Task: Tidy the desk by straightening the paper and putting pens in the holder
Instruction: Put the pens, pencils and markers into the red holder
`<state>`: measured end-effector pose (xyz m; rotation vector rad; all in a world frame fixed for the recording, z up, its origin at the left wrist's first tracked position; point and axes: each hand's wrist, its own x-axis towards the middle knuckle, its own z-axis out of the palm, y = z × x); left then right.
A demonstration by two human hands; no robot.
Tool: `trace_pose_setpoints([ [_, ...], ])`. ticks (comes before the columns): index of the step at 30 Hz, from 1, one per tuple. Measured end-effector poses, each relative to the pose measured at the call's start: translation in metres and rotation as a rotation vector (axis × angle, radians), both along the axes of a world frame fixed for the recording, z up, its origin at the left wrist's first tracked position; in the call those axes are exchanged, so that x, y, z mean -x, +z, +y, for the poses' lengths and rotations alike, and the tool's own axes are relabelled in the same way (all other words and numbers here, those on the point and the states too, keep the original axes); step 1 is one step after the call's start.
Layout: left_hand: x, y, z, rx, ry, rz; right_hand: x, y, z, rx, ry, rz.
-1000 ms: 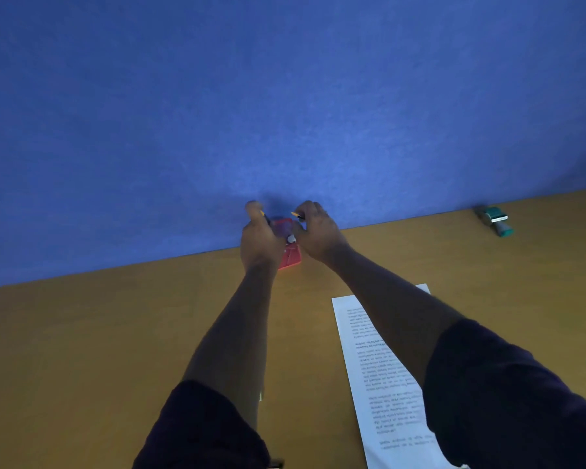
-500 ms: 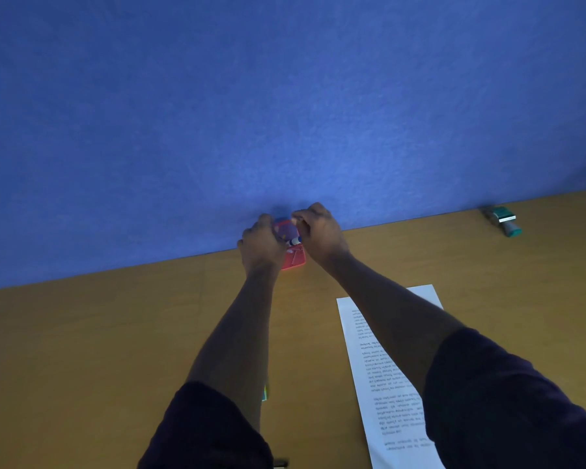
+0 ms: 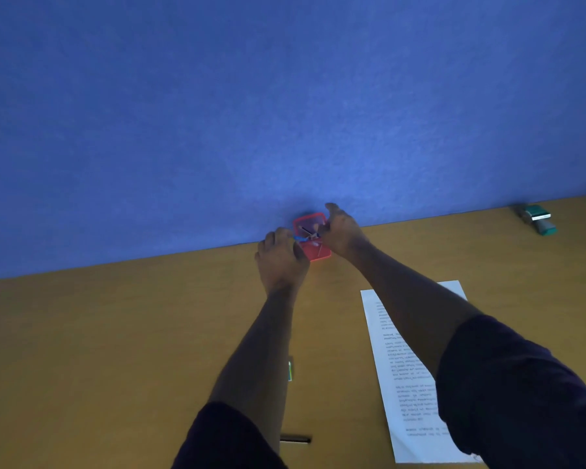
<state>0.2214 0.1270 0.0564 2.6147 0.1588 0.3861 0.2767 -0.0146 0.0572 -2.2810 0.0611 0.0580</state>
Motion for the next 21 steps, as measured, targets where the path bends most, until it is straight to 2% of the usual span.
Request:
trace_pose_setpoints([
  [3,0.014,-0.001,0.011,-0.015,-0.013,0.007,0.008,0.002,-0.005,-0.015,-0.047,-0.05],
  [7,0.037,-0.005,0.027,-0.026,-0.015,0.061,0.031,-0.001,-0.008,0.002,-0.083,-0.248],
  [10,0.057,-0.01,0.038,-0.098,-0.026,0.122,0.061,-0.01,0.0,0.068,0.098,-0.382],
  [14,0.084,-0.02,0.05,-0.208,0.039,0.357,0.108,-0.033,0.019,0.241,0.45,-0.464],
  [18,0.11,-0.033,0.065,-0.236,0.145,0.552,0.143,-0.053,0.042,0.355,0.696,-0.368],
  [21,0.127,-0.043,0.076,-0.213,0.215,0.643,0.161,-0.064,0.056,0.543,0.833,-0.275],
])
